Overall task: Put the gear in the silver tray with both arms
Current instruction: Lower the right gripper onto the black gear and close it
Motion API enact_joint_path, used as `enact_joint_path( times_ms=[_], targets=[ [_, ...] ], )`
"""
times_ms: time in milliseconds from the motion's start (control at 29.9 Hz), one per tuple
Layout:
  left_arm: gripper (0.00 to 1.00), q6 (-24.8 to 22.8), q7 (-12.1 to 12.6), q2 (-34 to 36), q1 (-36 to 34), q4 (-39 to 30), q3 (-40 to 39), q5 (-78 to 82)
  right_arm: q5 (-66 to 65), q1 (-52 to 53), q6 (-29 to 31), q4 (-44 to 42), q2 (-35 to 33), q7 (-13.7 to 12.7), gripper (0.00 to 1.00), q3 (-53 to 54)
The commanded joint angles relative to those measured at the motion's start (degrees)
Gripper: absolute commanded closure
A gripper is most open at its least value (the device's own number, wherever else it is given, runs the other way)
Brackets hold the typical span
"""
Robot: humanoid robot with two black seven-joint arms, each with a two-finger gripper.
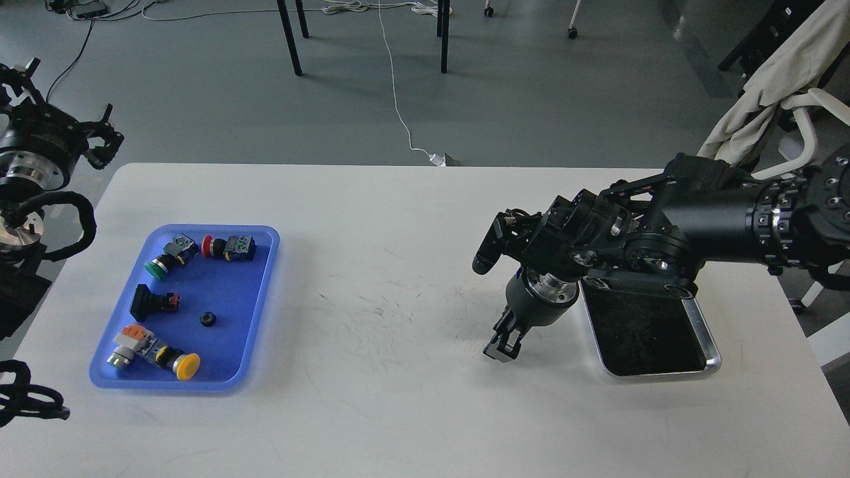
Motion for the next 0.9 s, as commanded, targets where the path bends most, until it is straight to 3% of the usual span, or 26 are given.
enact_joint_path(
  times_ms=[0,200,869],
  targets=[
    [0.01,0.0,0.0,-0.07,0.09,0.0,0.0,0.0,-0.09,-0.09,0.0,0.12,0.07,0.82,0.57,0.0],
    [0.01,0.0,0.0,-0.07,0.27,0.0,0.0,0.0,-0.71,0.52,0.0,0.91,0.07,2.29,0.68,-1.58],
    [0.01,0.0,-0.44,-0.24,0.27,0.0,0.0,0.0,-1.06,0.61,0.0,0.91,0.07,2.29,0.68,-2.64]
  ],
)
